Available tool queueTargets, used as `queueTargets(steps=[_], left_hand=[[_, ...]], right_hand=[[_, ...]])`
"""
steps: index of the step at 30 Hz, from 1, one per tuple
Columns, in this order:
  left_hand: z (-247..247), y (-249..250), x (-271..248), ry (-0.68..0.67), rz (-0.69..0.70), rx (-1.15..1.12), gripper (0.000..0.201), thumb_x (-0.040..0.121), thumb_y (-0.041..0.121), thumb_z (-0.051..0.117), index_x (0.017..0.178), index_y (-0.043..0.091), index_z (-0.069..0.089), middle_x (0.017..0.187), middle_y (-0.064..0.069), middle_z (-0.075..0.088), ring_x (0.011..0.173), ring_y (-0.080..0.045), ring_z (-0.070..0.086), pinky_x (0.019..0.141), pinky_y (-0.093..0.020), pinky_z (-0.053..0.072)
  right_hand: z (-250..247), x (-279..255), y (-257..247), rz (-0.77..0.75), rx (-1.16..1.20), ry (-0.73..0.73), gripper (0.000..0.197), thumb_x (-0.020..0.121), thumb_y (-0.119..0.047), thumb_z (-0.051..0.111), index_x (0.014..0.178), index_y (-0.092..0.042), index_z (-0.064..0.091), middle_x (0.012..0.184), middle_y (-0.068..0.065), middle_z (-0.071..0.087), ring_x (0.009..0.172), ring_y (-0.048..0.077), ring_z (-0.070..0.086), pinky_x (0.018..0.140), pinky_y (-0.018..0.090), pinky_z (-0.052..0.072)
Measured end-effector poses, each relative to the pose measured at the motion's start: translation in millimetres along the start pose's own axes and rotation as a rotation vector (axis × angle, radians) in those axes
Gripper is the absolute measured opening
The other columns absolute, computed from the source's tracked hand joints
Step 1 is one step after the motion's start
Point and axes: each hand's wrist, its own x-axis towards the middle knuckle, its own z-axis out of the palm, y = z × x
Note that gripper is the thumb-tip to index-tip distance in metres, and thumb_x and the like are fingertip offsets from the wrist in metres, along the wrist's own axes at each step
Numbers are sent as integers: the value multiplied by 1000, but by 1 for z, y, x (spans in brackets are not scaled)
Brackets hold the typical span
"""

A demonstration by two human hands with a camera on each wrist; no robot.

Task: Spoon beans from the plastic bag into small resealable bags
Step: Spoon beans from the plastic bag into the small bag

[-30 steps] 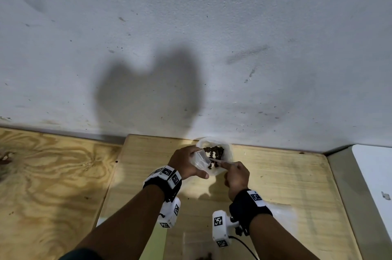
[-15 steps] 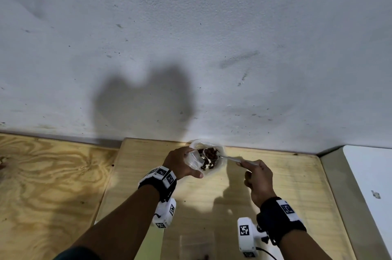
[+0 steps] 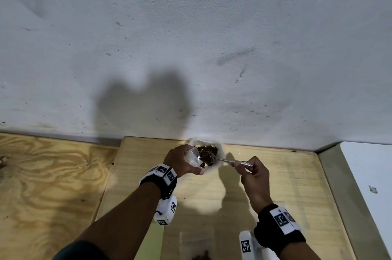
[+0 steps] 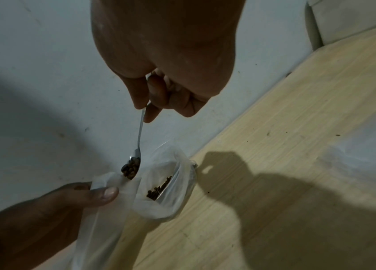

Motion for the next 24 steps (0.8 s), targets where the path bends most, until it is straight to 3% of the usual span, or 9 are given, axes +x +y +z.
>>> queueTargets(steps=[3, 6, 12, 15, 18, 20, 22, 24], left_hand=[[0, 0, 0, -2, 1, 2, 109, 44, 55, 91, 139, 25, 48, 138, 2, 55, 122, -17, 54, 100, -27, 44], [-1, 0, -1, -2, 4, -2, 109, 45, 53, 91, 141, 24, 46, 142, 2, 52, 124, -17, 52, 101, -26, 42], [-1, 1, -1, 3, 6, -3, 109, 46, 53, 91, 141, 25, 46, 143, 2, 51, 127, -16, 50, 105, -28, 42], [-2, 1, -2, 1, 5, -11, 108, 46, 52, 92, 140, 24, 47, 141, 2, 53, 126, -16, 51, 104, -31, 43], [-3, 2, -4, 0, 12, -9, 107, 46, 52, 92, 140, 24, 47, 140, 1, 54, 124, -16, 53, 102, -30, 44], [-4, 2, -5, 4, 21, -18, 107, 46, 50, 92, 140, 23, 47, 141, 2, 53, 124, -16, 52, 103, -30, 44], [-5, 2, -8, 12, 34, -32, 107, 46, 48, 93, 139, 22, 47, 144, 3, 49, 125, -16, 51, 104, -31, 44], [-6, 1, -14, 32, 48, -55, 106, 44, 47, 94, 137, 22, 49, 147, 5, 43, 127, -15, 48, 106, -33, 43]], right_hand=[[2, -6, -2, -98, -48, -27, 48, 84, -5, 76, 59, -29, 43, 58, 2, 50, 51, 16, 37, 53, 28, 33], [7, -9, -3, -153, -64, -28, 46, 84, -4, 76, 61, -24, 42, 63, 18, 55, 55, 13, 44, 51, 24, 36], [12, -8, -3, -197, -122, -40, 36, 84, -9, 77, 66, -19, 48, 70, 23, 62, 62, 26, 56, 57, 29, 40], [13, -5, -8, -193, -107, 35, 32, 84, -4, 76, 69, -9, 48, 72, 16, 68, 70, 22, 63, 62, 29, 46], [14, 4, -5, -87, -65, 174, 31, 81, -5, 78, 67, -5, 50, 73, 9, 68, 73, 20, 62, 68, 26, 47], [16, 13, 4, 63, -56, 231, 27, 78, -9, 80, 68, -7, 55, 71, 7, 67, 70, 22, 59, 73, 35, 47], [19, 19, 9, 216, -51, 230, 20, 76, -11, 79, 71, -6, 60, 68, 7, 62, 60, 23, 50, 62, 36, 44], [23, 21, 10, 348, -19, 179, 15, 78, -8, 76, 81, -2, 63, 68, 10, 58, 49, 20, 41, 48, 28, 36]])
